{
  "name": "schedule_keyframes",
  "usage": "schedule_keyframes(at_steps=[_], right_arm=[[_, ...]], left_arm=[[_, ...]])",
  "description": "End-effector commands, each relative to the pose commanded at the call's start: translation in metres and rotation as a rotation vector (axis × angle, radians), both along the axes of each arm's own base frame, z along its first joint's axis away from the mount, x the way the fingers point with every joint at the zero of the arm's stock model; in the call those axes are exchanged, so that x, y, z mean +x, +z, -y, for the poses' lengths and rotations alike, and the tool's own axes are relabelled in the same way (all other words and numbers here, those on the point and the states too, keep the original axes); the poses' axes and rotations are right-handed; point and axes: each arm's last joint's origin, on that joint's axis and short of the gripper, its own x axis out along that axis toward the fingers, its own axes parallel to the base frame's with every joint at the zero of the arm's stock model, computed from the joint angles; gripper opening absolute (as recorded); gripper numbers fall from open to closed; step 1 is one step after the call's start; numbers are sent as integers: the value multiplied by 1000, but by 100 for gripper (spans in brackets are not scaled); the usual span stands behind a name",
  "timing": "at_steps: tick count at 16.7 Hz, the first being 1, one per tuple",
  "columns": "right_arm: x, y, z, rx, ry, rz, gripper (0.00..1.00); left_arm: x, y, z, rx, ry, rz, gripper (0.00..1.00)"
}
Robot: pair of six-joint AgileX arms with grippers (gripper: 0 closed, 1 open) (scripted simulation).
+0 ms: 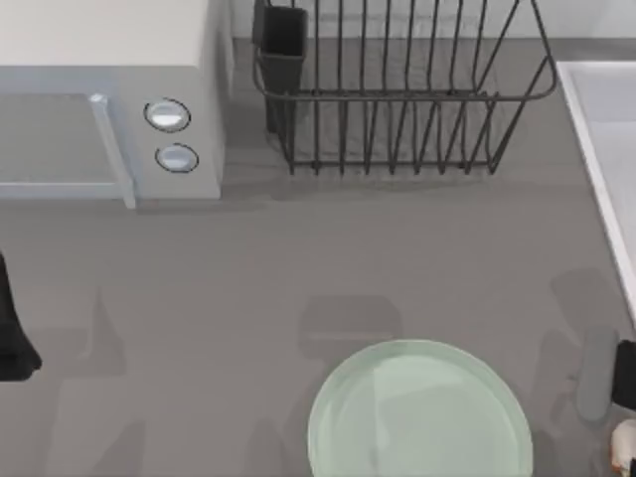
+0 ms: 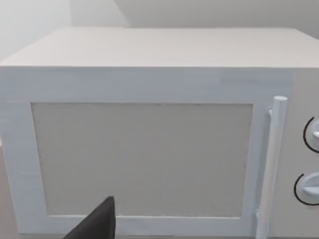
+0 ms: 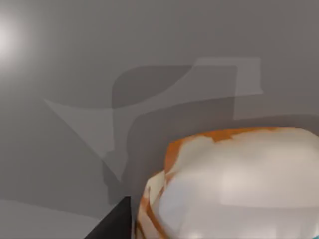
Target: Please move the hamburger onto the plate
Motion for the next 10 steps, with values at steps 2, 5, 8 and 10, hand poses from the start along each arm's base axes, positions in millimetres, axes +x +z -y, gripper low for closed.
schedule_keyframes(at_steps=[2, 5, 8, 10], right_arm=[[0, 0, 0, 0, 0, 0, 0], [1, 22, 0, 9, -23, 4, 0], [5, 31, -2, 11, -17, 9, 0], [8, 47, -2, 10, -17, 7, 0]], left_arm=[[0, 0, 0, 0, 0, 0, 100], [0, 0, 0, 0, 0, 0, 100], [0, 0, 0, 0, 0, 0, 100], [0, 0, 0, 0, 0, 0, 100]])
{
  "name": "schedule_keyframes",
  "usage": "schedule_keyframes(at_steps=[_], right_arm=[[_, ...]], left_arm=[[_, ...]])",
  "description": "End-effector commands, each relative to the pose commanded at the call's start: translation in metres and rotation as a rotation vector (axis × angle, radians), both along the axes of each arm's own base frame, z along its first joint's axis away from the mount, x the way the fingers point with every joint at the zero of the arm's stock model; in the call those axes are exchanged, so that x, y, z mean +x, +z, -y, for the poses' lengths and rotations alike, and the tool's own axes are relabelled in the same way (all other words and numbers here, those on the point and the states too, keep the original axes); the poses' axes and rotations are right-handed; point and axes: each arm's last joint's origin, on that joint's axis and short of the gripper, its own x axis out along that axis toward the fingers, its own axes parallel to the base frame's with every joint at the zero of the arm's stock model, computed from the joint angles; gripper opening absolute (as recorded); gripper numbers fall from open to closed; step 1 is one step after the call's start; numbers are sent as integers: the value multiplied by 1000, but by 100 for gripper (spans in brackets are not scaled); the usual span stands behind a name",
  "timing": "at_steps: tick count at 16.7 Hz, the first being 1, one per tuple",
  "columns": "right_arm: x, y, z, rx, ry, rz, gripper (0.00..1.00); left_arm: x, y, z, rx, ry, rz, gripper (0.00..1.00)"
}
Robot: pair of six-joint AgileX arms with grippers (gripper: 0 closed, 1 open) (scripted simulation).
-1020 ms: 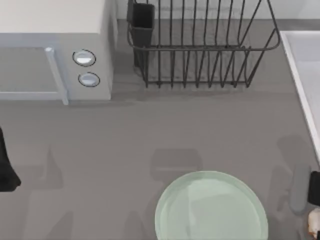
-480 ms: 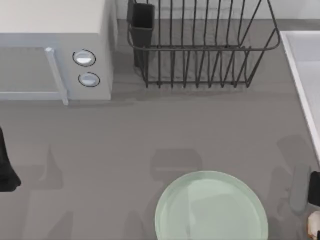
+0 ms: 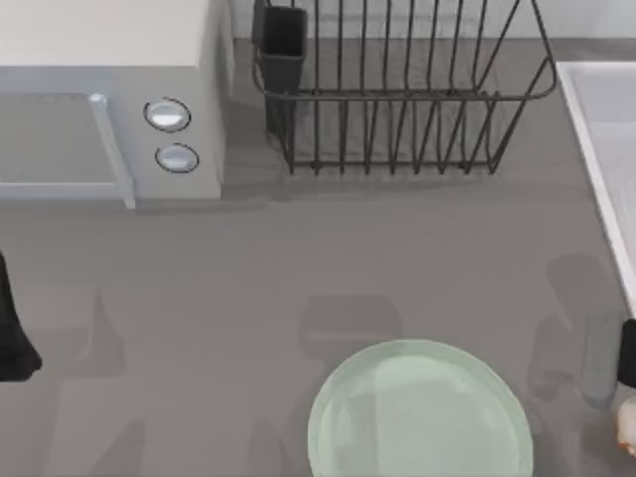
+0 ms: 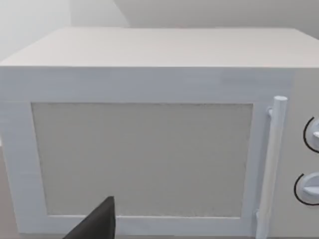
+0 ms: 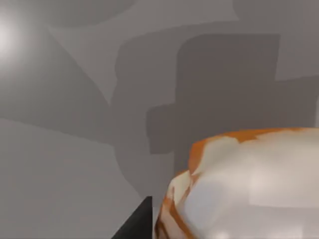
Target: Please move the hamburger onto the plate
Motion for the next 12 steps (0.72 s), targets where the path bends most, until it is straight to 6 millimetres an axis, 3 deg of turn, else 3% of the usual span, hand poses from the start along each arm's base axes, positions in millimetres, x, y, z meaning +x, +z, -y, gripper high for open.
schedule_keyframes(at_steps=[7, 12], right_arm=[[-5, 69, 1, -3, -3, -13, 0], [-6, 74, 1, -2, -6, -8, 0]], left_arm=[[0, 0, 0, 0, 0, 0, 100], [0, 0, 0, 0, 0, 0, 100]])
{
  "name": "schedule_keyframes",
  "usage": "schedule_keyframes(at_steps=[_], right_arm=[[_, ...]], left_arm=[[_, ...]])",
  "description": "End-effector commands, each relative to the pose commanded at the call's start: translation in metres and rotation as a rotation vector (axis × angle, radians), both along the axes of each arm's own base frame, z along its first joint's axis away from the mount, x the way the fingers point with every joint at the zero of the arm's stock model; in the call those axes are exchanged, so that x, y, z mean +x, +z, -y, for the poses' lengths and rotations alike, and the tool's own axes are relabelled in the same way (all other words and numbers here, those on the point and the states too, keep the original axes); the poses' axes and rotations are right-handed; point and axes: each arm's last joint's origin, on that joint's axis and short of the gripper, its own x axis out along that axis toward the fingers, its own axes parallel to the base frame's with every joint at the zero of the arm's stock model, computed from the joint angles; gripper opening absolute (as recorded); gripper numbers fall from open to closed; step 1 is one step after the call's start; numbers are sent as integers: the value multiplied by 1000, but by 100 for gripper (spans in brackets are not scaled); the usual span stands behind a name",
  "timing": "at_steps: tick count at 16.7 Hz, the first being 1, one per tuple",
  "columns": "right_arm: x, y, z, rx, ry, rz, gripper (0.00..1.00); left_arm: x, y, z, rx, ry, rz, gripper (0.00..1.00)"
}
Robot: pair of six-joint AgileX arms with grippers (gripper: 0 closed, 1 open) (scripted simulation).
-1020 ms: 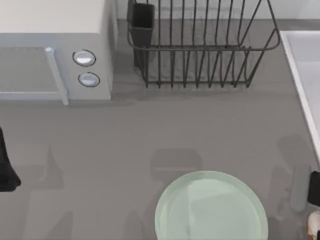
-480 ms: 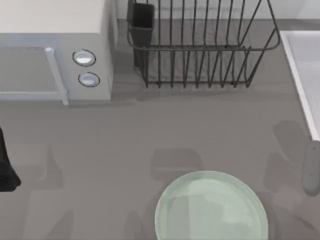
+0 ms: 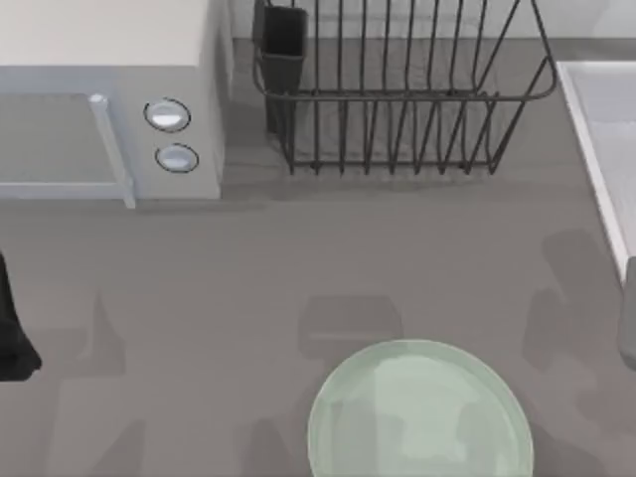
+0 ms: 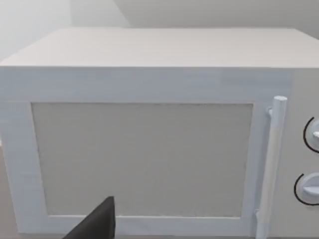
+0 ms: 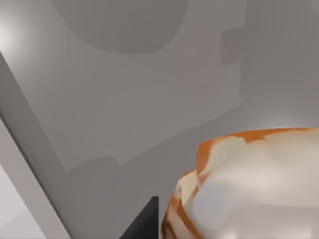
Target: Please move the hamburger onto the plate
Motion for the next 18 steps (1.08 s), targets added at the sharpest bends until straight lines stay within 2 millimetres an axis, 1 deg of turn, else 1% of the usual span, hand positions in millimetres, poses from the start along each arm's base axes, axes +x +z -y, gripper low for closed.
schedule_keyframes(at_steps=[2, 4, 6, 8, 10, 12, 15, 18], right_arm=[[0, 0, -1, -1, 14, 1, 0], [2, -1, -5, -3, 82, 5, 0], [3, -2, -13, -8, 206, 6, 0], [5, -6, -22, -15, 381, -1, 0], [6, -11, -33, -21, 600, -21, 0], [7, -20, -45, -20, 864, -63, 0], [4, -36, -63, 6, 1308, -154, 0], [0, -52, -82, 77, 1777, -257, 0]], left_arm=[[0, 0, 0, 0, 0, 0, 100], [0, 0, 0, 0, 0, 0, 100], [0, 0, 0, 0, 0, 0, 100], [0, 0, 0, 0, 0, 0, 100], [0, 0, 0, 0, 0, 0, 100], [0, 0, 0, 0, 0, 0, 100], [0, 0, 0, 0, 0, 0, 100], [0, 0, 0, 0, 0, 0, 100]])
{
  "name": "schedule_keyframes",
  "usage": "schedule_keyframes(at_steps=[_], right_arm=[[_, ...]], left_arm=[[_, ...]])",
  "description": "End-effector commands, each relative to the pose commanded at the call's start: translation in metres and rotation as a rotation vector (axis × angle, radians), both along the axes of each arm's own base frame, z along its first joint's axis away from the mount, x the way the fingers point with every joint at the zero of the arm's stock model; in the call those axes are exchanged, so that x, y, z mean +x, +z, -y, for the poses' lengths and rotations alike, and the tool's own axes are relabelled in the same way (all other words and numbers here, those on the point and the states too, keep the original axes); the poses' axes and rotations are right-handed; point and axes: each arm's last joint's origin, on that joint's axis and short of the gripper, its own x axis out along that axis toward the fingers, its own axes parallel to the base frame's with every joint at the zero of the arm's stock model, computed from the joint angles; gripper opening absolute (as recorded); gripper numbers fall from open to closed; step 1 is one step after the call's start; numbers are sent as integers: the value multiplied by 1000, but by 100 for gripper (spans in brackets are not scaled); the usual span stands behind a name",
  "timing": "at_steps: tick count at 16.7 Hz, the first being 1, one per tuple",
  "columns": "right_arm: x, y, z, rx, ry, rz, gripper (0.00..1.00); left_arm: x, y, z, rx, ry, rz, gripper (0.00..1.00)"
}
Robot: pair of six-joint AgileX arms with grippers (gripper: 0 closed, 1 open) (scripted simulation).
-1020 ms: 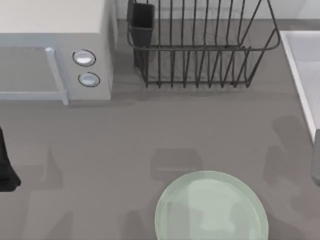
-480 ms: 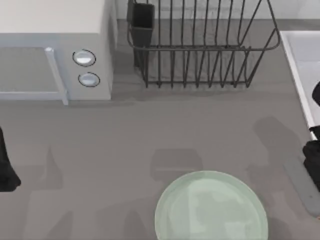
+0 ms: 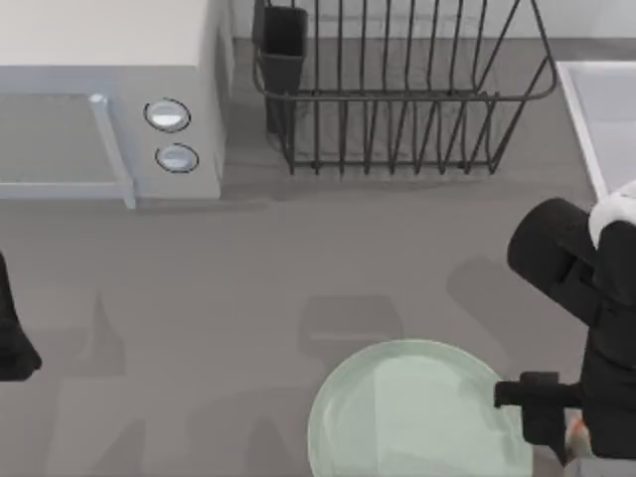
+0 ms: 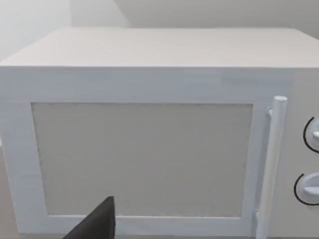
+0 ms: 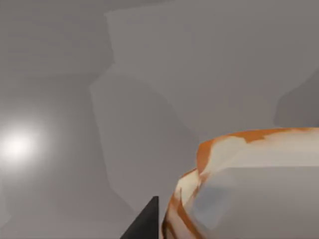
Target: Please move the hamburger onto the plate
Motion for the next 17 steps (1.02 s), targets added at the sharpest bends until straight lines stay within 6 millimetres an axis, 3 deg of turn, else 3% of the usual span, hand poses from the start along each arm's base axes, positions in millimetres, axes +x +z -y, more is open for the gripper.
schedule_keyframes(at_steps=[5, 9, 13, 17], right_arm=[[-6, -14, -34, 108, 724, -180, 0], [-6, -10, -65, 207, 1199, -207, 0], [-2, 9, -94, 260, 1529, -117, 0], [1, 31, -111, 267, 1689, 5, 0]], left_arm=[[0, 0, 0, 0, 0, 0, 100], [0, 0, 0, 0, 0, 0, 100], [0, 0, 0, 0, 0, 0, 100], [0, 0, 0, 0, 0, 0, 100]])
